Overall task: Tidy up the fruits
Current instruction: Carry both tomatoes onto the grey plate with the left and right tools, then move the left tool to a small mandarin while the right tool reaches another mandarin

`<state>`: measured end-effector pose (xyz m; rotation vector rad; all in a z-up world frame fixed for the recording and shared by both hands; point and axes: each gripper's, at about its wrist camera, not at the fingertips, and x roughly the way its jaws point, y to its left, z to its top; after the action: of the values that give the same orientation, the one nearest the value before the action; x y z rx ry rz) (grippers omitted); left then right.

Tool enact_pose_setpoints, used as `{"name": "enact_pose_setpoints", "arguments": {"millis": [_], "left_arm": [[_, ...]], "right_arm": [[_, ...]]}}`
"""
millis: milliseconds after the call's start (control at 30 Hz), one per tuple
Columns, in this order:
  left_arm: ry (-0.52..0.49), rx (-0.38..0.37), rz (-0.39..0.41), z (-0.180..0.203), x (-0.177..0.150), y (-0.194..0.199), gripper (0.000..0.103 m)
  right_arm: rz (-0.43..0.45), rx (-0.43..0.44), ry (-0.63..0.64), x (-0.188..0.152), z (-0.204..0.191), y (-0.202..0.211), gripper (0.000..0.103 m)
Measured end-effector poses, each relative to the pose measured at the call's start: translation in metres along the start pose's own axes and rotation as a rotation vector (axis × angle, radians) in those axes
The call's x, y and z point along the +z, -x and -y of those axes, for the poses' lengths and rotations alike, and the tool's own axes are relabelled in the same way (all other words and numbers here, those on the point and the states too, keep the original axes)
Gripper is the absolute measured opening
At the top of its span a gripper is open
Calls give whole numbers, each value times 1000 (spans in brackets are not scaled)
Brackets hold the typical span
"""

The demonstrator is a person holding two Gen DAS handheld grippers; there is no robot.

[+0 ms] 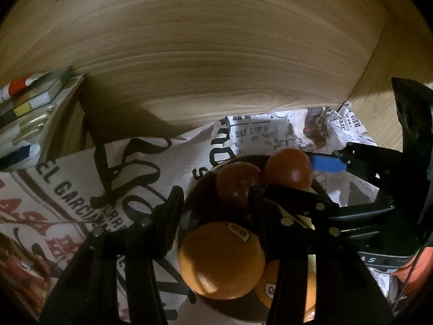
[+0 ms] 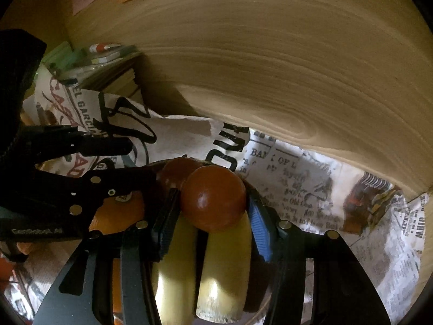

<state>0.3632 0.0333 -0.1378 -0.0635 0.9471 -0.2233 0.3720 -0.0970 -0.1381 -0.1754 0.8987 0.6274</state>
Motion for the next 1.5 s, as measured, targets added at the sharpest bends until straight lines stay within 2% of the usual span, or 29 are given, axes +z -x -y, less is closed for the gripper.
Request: {"name": "enact_pose_setpoints", "arguments": {"millis": [100, 167, 233, 467, 667, 800, 933, 1133, 1300, 1367, 1500], "left_arm": [[-6, 3, 14, 3, -2, 8, 50], [-16, 10, 34, 6, -4, 17, 50], [-13, 13, 56, 7, -8, 30, 54], [-11, 45, 138, 12, -28, 79, 56], [-28, 75, 212, 19, -57, 120, 66], [-31, 85, 234, 20, -78, 137, 74], [-25, 80, 213, 17, -99, 142, 76], [-17, 78, 145, 14, -133, 129, 76], [12, 42, 102, 12, -154, 119, 76], [17, 27, 93, 14, -159, 117, 75], [4, 15, 82, 20, -166, 114, 65]], "right_arm": [[-6, 8, 4, -3, -3, 3, 49], [3, 10, 6, -4, -7, 10, 58], [27, 7, 8, -6, -10, 21, 61], [136, -7, 8, -15, -29, 74, 62], [219, -6, -5, -34, -47, 114, 65], [231, 7, -30, -53, -57, 119, 65], [212, 15, -52, -77, -67, 116, 65], [124, 25, -111, -109, -70, 91, 65], [50, 38, -139, -125, -72, 75, 54], [39, 37, -142, -127, -73, 72, 54], [21, 47, -154, -125, -74, 64, 54]]}}
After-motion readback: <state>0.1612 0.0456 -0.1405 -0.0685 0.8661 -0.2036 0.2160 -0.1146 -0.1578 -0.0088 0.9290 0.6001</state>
